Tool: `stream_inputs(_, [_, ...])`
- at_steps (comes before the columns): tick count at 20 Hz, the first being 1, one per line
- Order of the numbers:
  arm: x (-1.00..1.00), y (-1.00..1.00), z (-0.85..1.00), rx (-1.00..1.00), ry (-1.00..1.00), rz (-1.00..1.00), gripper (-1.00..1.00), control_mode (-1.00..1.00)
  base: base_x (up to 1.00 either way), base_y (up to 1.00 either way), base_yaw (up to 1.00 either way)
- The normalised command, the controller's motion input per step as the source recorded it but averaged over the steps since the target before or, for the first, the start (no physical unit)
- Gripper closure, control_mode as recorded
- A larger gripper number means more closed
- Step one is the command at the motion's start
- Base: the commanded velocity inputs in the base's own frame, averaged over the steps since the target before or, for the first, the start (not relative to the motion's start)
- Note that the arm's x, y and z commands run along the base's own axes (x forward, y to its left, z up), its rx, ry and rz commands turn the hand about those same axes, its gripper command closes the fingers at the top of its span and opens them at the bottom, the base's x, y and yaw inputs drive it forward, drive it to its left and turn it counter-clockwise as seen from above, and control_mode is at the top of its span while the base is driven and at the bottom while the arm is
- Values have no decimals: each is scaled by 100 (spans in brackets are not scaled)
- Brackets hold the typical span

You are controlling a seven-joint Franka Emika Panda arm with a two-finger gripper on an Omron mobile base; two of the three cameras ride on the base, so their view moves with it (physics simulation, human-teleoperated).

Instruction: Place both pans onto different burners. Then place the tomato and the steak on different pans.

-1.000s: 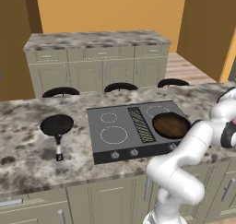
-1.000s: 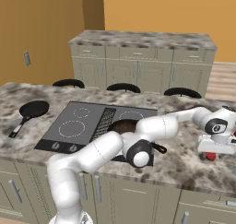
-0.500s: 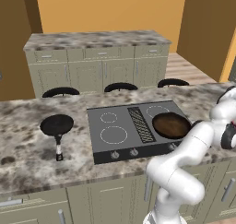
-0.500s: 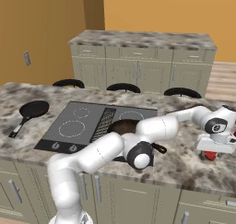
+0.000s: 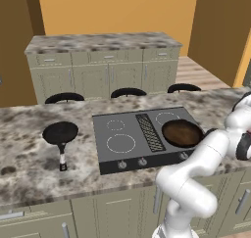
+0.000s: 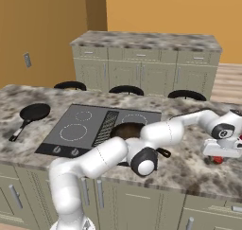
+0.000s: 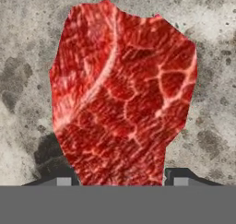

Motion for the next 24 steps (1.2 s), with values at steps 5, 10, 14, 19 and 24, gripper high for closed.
stream_inputs(5, [0, 15, -37, -2, -6, 0, 100, -100, 0, 0, 0])
stream_inputs(10, [0, 11, -9, -1, -9, 0, 100, -100, 0, 0, 0])
stream_inputs(14, [-11, 12, 17, 0, -9, 0, 100, -100, 0, 0, 0])
stream_inputs(19, [-11, 43, 58, -1, 0, -1, 100, -100, 0, 0, 0])
stream_inputs(24, [-22, 72, 58, -9, 0, -6, 100, -100, 0, 0, 0])
